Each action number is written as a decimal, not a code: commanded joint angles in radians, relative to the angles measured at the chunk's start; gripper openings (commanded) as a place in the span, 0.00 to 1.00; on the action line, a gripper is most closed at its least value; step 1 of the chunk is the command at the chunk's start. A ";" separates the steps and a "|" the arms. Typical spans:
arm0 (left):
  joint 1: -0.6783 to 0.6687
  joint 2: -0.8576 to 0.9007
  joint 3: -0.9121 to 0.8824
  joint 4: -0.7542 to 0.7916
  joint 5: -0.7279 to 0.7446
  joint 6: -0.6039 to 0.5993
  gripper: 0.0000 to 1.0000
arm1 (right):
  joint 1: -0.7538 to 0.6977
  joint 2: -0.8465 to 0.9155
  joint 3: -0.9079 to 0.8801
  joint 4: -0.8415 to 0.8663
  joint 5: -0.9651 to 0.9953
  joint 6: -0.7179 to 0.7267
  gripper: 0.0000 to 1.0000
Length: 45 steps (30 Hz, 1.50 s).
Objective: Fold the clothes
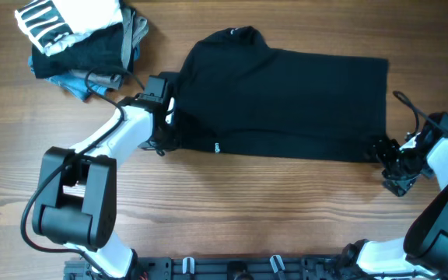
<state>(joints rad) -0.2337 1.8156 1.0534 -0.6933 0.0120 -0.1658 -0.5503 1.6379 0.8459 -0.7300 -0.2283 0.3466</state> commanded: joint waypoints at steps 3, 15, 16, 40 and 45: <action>0.016 0.002 -0.006 -0.031 -0.055 0.002 0.04 | 0.003 -0.007 -0.087 0.222 -0.125 0.020 0.79; 0.030 -0.010 -0.006 -0.155 -0.109 0.003 0.04 | 0.001 -0.009 -0.002 -0.052 0.066 0.080 0.45; 0.037 -0.014 -0.005 -0.161 -0.108 0.002 0.07 | 0.001 -0.009 0.030 -0.104 0.108 0.079 0.66; 0.056 -0.039 0.348 -0.327 -0.008 0.005 0.82 | 0.014 -0.009 0.009 -0.009 -0.249 -0.028 0.04; 0.056 -0.039 0.348 -0.337 -0.008 0.005 0.82 | 0.014 -0.009 0.017 0.021 -0.347 -0.028 0.04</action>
<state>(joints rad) -0.1783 1.7981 1.3861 -1.0283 -0.0090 -0.1650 -0.5388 1.6234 0.8516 -0.7376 -0.4877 0.3164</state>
